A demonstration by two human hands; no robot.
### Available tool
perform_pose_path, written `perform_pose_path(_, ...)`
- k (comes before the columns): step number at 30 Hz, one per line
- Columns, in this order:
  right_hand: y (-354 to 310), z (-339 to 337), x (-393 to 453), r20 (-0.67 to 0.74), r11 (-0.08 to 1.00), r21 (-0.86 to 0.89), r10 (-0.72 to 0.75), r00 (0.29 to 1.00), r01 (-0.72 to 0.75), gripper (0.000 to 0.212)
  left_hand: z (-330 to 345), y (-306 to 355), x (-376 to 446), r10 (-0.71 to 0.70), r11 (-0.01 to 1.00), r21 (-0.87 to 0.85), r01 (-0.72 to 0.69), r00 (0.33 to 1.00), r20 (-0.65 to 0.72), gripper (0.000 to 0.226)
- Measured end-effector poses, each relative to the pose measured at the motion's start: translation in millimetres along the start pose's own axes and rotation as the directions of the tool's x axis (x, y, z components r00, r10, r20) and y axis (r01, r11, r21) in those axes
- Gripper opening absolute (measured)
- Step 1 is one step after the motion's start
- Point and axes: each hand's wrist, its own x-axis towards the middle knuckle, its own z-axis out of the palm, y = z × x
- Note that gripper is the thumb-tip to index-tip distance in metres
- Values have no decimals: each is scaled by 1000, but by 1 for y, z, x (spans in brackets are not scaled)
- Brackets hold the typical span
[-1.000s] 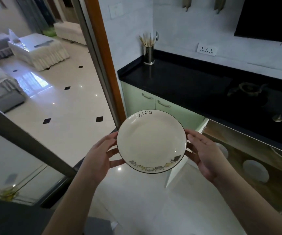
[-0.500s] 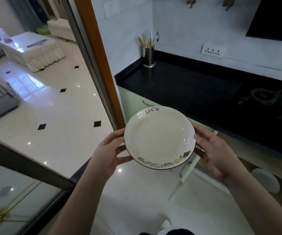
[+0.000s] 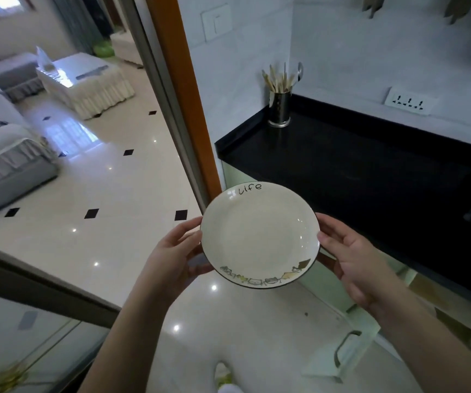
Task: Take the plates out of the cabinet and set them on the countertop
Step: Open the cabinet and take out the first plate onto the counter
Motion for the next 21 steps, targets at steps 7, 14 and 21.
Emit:
perform_pose_path(7, 4, 43, 70, -76, 1000, 5, 21, 997, -21, 31, -27, 29, 79, -26, 1000, -13, 26, 999, 35, 21)
perform_pose_path(14, -4, 102, 133, -112, 999, 50, 11, 994, -6, 32, -76, 76, 166, -30, 995, 95, 21, 995, 97, 21)
perform_pose_path(21, -3, 105, 177, -192, 997, 71, 0, 981, 14, 38, -69, 92, 246, -21, 980, 195, -21, 978, 207, 25)
